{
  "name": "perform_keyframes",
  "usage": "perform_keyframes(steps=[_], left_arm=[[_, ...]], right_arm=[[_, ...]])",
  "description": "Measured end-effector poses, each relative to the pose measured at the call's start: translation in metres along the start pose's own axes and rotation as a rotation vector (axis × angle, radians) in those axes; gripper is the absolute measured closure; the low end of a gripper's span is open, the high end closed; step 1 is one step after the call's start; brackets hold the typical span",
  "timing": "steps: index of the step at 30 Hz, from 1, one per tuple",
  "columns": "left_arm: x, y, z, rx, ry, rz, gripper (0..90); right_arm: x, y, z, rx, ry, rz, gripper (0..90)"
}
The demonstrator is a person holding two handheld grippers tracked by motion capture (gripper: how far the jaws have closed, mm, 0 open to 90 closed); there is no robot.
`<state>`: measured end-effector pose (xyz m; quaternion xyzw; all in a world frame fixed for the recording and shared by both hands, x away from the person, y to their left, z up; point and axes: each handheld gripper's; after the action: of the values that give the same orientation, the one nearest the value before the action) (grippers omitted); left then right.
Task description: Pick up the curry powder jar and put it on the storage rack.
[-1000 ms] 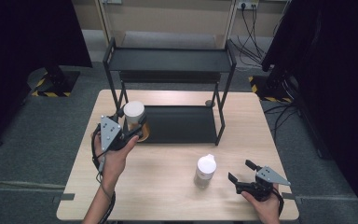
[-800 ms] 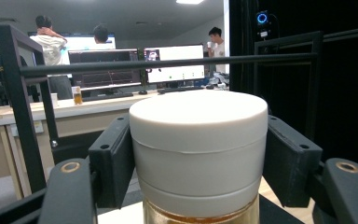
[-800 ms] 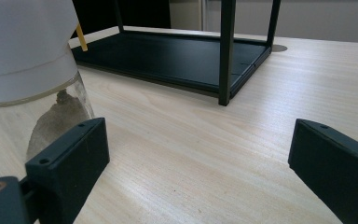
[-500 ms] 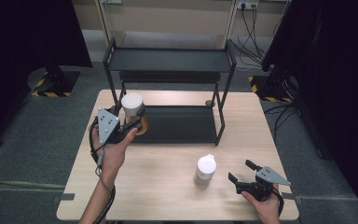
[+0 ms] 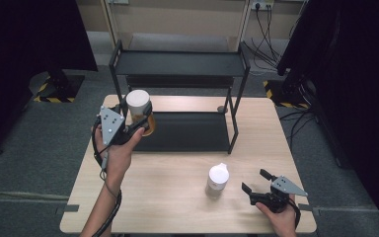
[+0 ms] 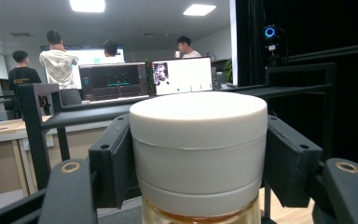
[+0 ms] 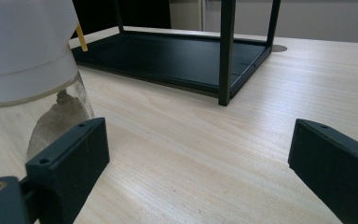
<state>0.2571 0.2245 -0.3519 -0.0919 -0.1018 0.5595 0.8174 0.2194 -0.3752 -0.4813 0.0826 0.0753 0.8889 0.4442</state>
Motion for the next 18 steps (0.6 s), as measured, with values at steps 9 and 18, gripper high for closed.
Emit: perform_keyframes(steps=[9,18], left_arm=[[0.0,-0.005,0.008,-0.015,-0.005,0.011,33.1],[0.001,-0.011,0.016,-0.023,-0.008,0.019,33.1]], right_arm=[[0.0,0.0,0.0,0.0,0.0,0.002,5.7],[0.0,0.0,0.0,-0.001,-0.002,0.001,5.7]])
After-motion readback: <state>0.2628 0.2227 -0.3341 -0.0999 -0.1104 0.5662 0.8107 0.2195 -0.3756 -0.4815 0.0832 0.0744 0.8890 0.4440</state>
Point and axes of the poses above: each handheld gripper's, and its own axes: y roughly backward along the jaws, z roughly out of its top, x roughly to its left, and after that the axes turned 5 degrees about -x, right-handed
